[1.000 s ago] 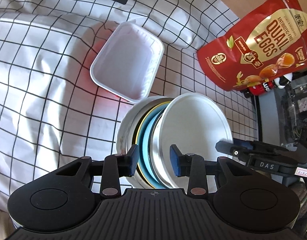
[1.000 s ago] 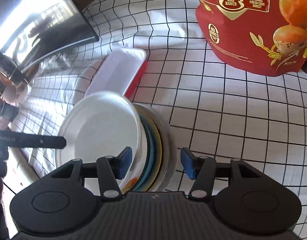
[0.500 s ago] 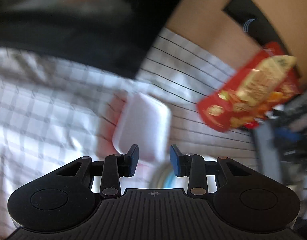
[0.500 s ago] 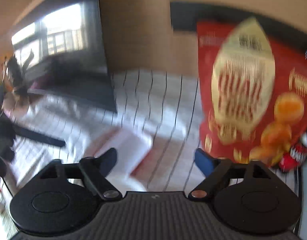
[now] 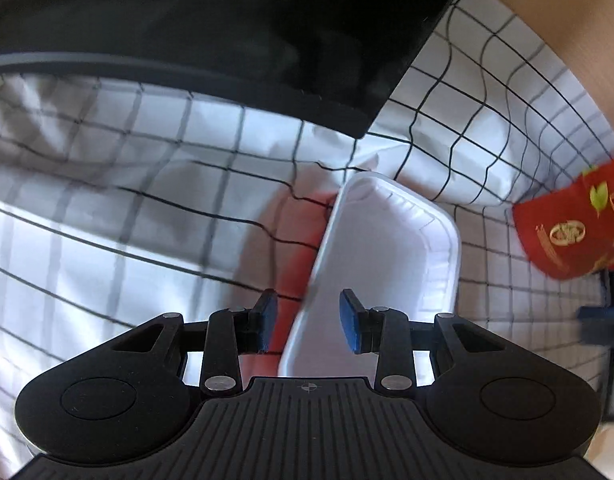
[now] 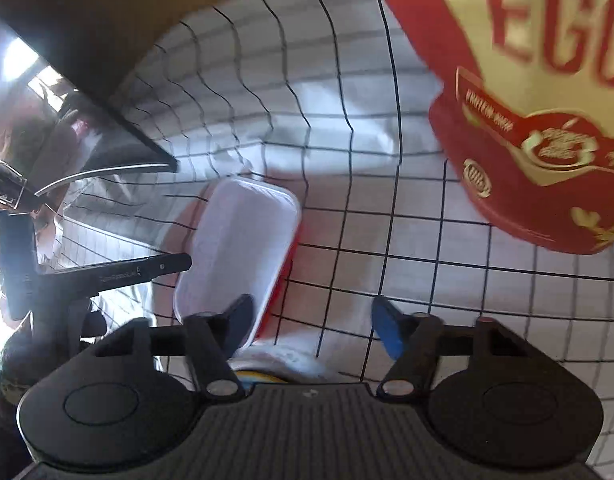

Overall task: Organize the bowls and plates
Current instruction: 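Open both tools and move them to the white-and-red tray, then grip the white-and-red tray rim with both tools and lift it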

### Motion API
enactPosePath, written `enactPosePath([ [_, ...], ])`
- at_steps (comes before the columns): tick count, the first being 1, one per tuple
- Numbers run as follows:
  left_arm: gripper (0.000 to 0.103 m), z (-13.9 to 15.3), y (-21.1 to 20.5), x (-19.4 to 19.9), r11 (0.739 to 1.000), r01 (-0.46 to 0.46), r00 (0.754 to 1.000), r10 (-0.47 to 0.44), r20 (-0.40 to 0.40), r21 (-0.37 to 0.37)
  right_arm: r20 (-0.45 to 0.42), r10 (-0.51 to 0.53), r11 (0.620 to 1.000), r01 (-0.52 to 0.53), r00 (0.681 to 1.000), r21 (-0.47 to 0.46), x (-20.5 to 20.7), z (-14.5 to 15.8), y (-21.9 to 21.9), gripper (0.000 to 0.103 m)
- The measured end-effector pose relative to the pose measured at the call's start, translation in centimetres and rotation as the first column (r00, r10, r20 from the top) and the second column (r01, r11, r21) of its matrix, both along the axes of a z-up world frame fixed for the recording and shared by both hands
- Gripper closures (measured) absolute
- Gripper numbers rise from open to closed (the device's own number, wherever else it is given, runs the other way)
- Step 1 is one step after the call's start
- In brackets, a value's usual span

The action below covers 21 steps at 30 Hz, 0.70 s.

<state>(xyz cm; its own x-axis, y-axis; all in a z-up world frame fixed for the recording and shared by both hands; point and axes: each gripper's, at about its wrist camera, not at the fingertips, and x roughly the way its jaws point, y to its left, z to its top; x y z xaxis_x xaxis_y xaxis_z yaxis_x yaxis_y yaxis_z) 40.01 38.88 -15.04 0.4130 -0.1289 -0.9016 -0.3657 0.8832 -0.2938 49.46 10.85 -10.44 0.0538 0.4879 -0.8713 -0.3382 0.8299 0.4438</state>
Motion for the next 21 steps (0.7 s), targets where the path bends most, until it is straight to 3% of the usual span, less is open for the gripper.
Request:
enactPosePath([
  [2,0.064,-1.0,-0.4,0.9,0.998,-0.006,1.0,0.004,-0.02,-0.062,-0.032,0.007,1.0,-0.006,0.999,0.016,0.8,-1.7,0.5,0.054],
  [7,0.063,-1.6,-0.8,2.0,0.991,-0.026,0.999,0.021,-0.039,-0.131,-0.095,0.048,0.998,-0.044,0.994,0.049,2.2,-5.7,3.0,0.057],
  [13,0.064,-2.3,-0.9,3.1,0.982,-0.008,0.999,-0.001,-0.046,-0.188,-0.175,0.068,0.996,-0.057,0.982,0.064,3.2,-9.6,5.0,0.078],
  [15,0.058,-2.4,-1.2,3.6,0.971,0.013,0.999,-0.023,-0.039,-0.24,-0.14,0.078,0.996,-0.07,0.987,0.057,3.1,-9.4,5.6,0.08],
  [21,0.062,-2.7,-3.1,5.6,0.976,0.094,0.995,-0.098,-0.011,-0.194,0.03,0.056,0.998,-0.057,0.998,0.008,3.3,-8.0,4.8,0.08],
])
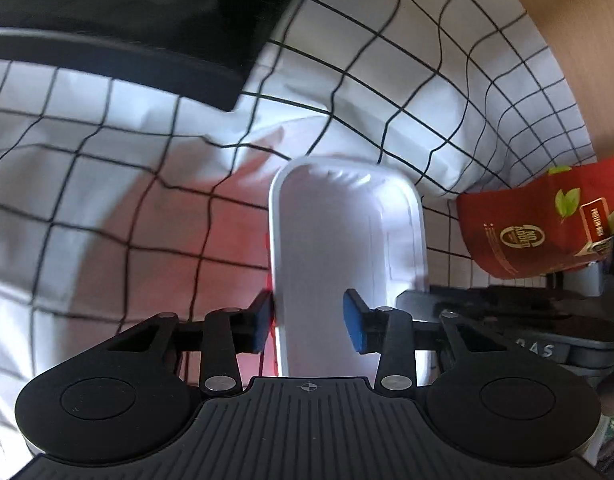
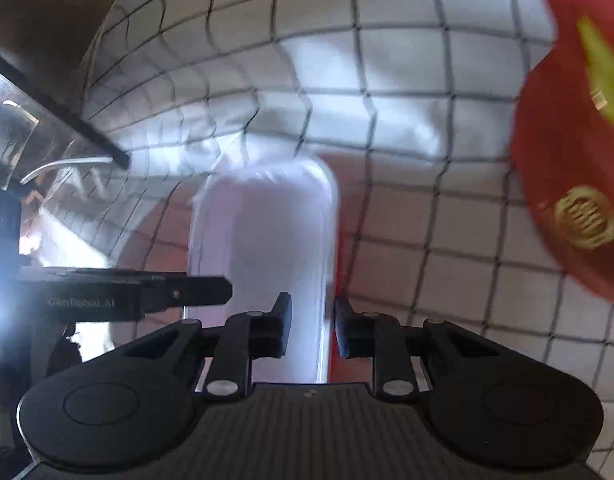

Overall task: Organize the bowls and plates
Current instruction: 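Grip the white-and-red tray rim with both tools and lift it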

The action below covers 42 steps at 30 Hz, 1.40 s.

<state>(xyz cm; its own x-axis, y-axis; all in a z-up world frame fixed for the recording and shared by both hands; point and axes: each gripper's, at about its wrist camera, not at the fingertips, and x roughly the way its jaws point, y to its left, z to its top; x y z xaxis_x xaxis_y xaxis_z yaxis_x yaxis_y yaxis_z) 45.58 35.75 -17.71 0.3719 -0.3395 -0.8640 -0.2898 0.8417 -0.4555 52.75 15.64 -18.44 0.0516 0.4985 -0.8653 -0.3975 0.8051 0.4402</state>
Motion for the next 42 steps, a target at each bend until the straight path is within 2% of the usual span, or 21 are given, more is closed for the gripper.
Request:
enactPosePath([
  [2,0.062,-0.2,-0.2,0.4,1.0,0.002,1.0,-0.002,-0.003,0.011,0.007,-0.018,1.0,0.018,1.0,-0.011,0.4,-0.5,-0.2,0.08],
  [6,0.063,-0.7,-0.6,0.9,1.0,0.005,1.0,-0.005,-0.013,0.026,-0.05,-0.04,0.999,0.04,0.998,0.007,0.6,-2.3,-0.5,0.08],
  [9,0.066,-0.9,-1.1,1.1,0.999,0.023,0.999,-0.022,-0.029,0.047,-0.045,-0.049,0.999,0.05,0.998,0.018,0.3,-2.2,-1.0,0.082],
  [13,0.067,1.0,-2.7,1.7,0.992,0.078,0.997,-0.08,0.008,0.097,0.022,-0.062,0.998,0.061,0.998,0.029,-0.4,-0.1,-2.1,0.084],
  [16,0.067,2.9,-3.7,2.3,0.989,0.098,0.994,-0.103,0.04,0.109,0.07,-0.072,0.997,0.07,0.995,0.033,-0.5,2.0,-3.4,0.084],
  [22,0.069,5.9,-4.1,2.7,0.996,0.074,0.991,-0.079,0.105,0.054,0.112,-0.121,0.991,0.113,0.986,0.071,0.0,5.1,-5.7,0.084],
  [25,0.069,7.2,-4.4,2.6,0.995,0.079,0.987,-0.087,0.134,0.067,0.117,-0.131,0.989,0.122,0.984,0.084,0.2,5.7,-6.1,0.084],
  [30,0.069,4.6,-5.0,3.3,0.99,0.102,0.991,-0.109,0.073,0.097,0.068,-0.141,0.989,0.138,0.988,0.045,0.2,3.1,-5.3,0.084],
  [37,0.072,-1.2,-4.1,3.4,0.993,0.109,0.993,-0.107,-0.042,0.041,0.024,-0.137,0.991,0.137,0.99,0.002,-0.7,-1.3,-4.6,0.081],
  [42,0.072,-1.6,-4.3,2.3,0.989,0.136,0.991,-0.136,-0.004,0.056,-0.002,-0.165,0.985,0.165,0.986,0.057,-1.9,-2.1,-5.6,0.078],
])
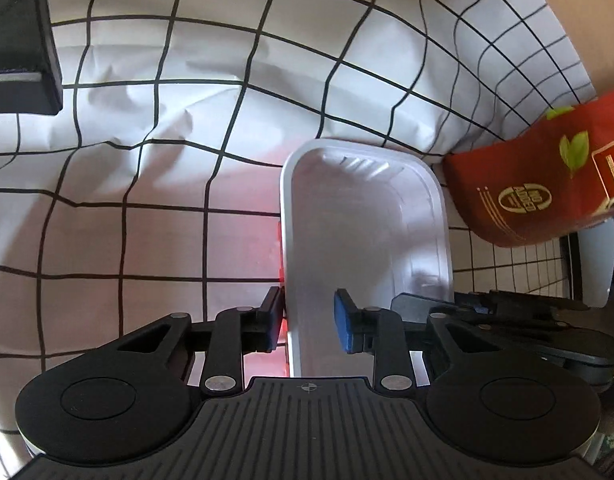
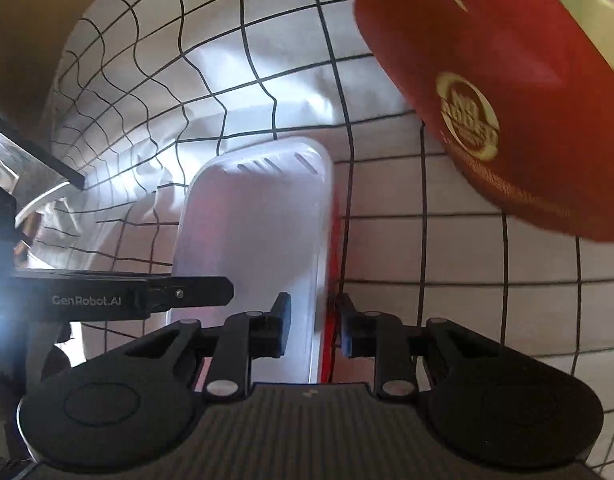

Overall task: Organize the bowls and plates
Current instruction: 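Grip the white-and-red tray rim with both tools and lift it, then carry the tray over the bowl stack with both tools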

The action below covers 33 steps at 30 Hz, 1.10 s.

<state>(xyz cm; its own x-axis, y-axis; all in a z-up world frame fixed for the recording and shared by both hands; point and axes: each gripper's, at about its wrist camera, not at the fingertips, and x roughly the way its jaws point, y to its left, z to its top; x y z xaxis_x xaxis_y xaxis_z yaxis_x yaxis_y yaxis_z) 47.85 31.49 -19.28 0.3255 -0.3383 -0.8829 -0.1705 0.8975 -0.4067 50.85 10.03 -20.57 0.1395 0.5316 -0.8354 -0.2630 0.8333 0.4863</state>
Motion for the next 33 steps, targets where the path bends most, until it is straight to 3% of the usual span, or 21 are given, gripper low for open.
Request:
enactPosePath([
  [7,0.072,1.1,-1.2,0.3,0.999,0.022,1.0,-0.022,-0.012,0.048,0.027,0.027,0.999,-0.026,0.999,-0.022,-0.3,1.4,0.5,0.081],
  [18,0.072,7.7,-0.5,0.3,1.0,-0.013,0.994,0.013,0.106,-0.006,0.114,-0.028,0.997,0.019,0.993,0.08,0.6,7.8,-1.9,0.081],
  [24,0.072,13.5,-0.8,-2.8,0.999,-0.017,0.987,0.022,0.16,-0.027,0.132,-0.015,0.989,-0.004,0.991,0.146,-0.9,12.2,-3.5,0.081],
  [29,0.072,17.1,-2.4,-6.9,1.0,0.002,0.982,-0.002,0.189,0.002,0.178,0.037,0.987,-0.064,0.983,0.151,-4.6,16.3,-4.6,0.081],
  [33,0.072,18.3,-3.9,-10.5,0.997,0.039,0.984,-0.026,0.176,-0.071,0.187,0.075,0.981,-0.106,0.979,0.161,-8.1,18.1,-5.2,0.08],
])
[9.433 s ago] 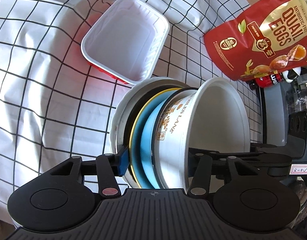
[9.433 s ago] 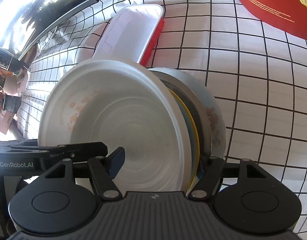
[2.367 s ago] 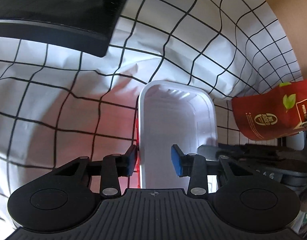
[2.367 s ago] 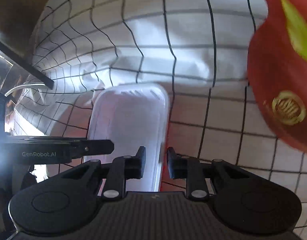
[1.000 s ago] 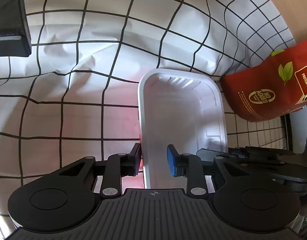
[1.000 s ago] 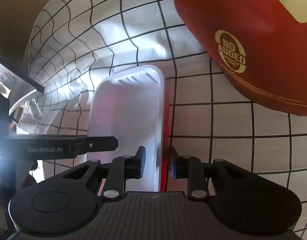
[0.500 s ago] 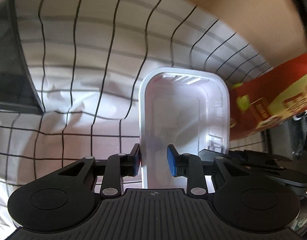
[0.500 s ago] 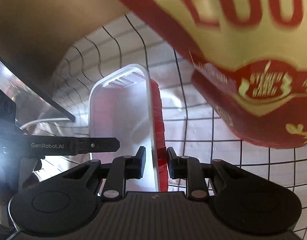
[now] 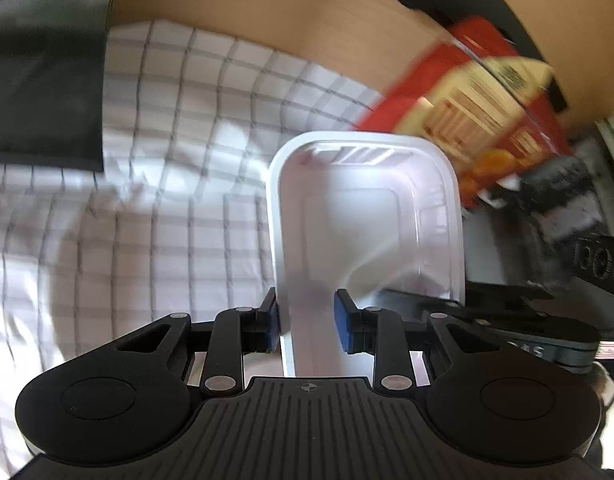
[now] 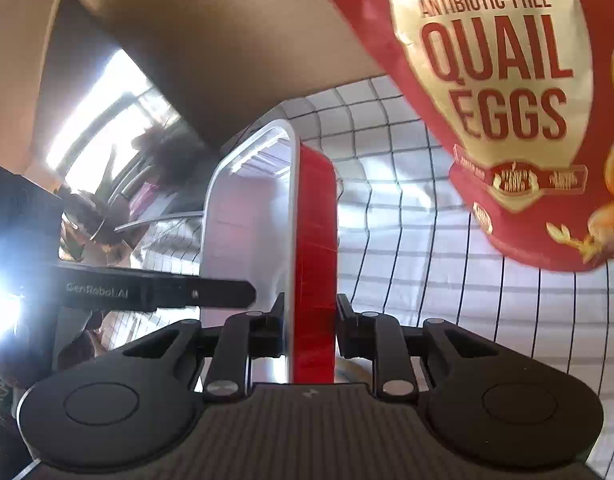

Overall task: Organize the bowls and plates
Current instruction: 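Carry the tray over the bowl stack with both tools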

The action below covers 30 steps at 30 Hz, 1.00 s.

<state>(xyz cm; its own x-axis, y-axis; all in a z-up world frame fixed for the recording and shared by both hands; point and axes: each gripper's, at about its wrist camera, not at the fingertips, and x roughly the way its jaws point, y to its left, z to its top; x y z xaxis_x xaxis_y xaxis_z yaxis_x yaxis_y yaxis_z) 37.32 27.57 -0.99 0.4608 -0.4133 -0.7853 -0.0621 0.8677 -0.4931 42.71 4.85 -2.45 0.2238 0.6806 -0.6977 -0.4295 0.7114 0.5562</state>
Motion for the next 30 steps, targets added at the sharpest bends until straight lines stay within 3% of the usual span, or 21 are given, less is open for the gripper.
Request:
enactPosePath([
  [2,0.072,0.4,-1.0,-2.0,0.999,0.009,1.0,-0.01,0.015,0.031,0.022,0.014,1.0,-0.013,1.0,-0.014,-1.9,0.4,0.0,0.08],
  [11,0.077,-1.8,-0.9,-7.9,1.0,-0.007,1.0,0.007,-0.009,0.002,-0.044,0.047,0.999,-0.047,0.998,-0.015,-7.3,-1.4,-0.2,0.08],
  [19,0.083,-5.5,0.3,-10.1,0.999,-0.047,0.995,0.045,-0.088,-0.02,-0.119,0.035,0.998,-0.041,0.992,-0.046,-9.4,-4.8,0.7,0.08],
  [24,0.084,-6.6,0.7,-10.2,0.997,-0.08,0.993,0.077,-0.092,-0.021,-0.143,-0.003,0.997,-0.008,0.99,-0.073,-9.4,-6.6,0.4,0.076],
  [30,0.084,-6.6,0.7,-9.9,0.995,-0.102,0.991,0.1,-0.086,-0.023,-0.052,-0.026,0.99,0.018,0.998,-0.14,-9.7,-5.4,-0.4,0.076],
])
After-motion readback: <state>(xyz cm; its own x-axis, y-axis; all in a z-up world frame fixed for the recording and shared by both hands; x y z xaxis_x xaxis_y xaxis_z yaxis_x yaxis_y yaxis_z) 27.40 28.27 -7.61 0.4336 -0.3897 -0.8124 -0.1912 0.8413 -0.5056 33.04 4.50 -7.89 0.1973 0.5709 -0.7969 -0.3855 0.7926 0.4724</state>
